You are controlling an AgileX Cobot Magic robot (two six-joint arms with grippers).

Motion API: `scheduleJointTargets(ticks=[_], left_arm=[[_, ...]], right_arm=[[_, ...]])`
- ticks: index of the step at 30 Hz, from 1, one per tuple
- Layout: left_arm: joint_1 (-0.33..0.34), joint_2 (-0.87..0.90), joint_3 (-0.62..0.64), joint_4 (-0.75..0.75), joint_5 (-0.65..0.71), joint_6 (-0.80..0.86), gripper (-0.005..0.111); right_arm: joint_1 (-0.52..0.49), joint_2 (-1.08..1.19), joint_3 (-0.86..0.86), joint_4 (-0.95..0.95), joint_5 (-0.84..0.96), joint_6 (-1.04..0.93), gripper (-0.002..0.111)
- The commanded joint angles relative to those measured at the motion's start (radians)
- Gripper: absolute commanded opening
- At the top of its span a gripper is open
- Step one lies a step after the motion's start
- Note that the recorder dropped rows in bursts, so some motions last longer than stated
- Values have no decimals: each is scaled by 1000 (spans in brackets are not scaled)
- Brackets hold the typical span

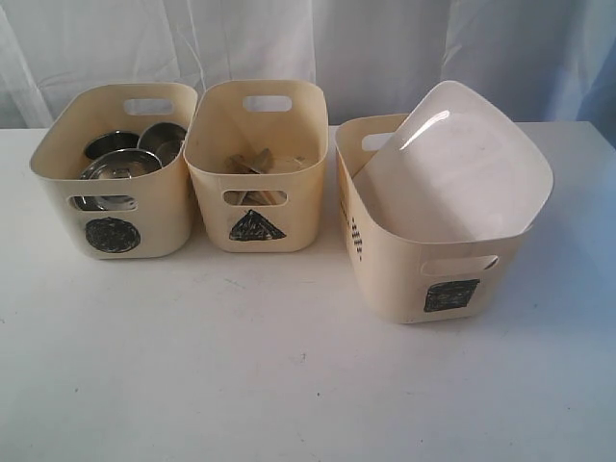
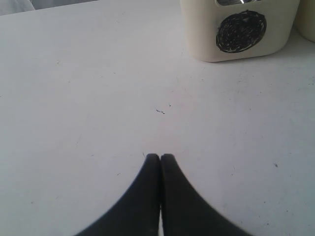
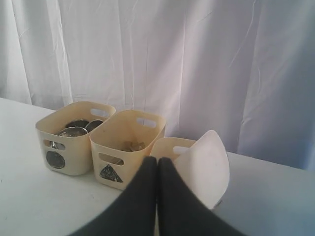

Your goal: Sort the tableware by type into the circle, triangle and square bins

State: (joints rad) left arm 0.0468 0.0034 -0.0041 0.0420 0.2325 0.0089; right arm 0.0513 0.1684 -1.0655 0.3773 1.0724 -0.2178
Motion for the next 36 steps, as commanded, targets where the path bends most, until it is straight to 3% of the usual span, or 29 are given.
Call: scheduleJointTargets(ticks=[1, 5, 11, 20, 36], left_arm=[[-4, -3, 4, -6, -1, 0, 0], [-4, -3, 4, -6, -1, 0, 0], [-4, -3, 4, -6, -1, 0, 0], [-4, -3, 4, -6, -1, 0, 0], [-4, -3, 4, -6, -1, 0, 0]], right_arm=[[-2, -4, 15, -50, -21, 4, 0], [-2, -6, 97, -80, -207, -38, 0], [-2, -132, 424, -268, -581, -143, 0], [-2, -168, 754, -282, -773, -161, 0], [-2, -168, 1066, -307, -962, -163, 0]])
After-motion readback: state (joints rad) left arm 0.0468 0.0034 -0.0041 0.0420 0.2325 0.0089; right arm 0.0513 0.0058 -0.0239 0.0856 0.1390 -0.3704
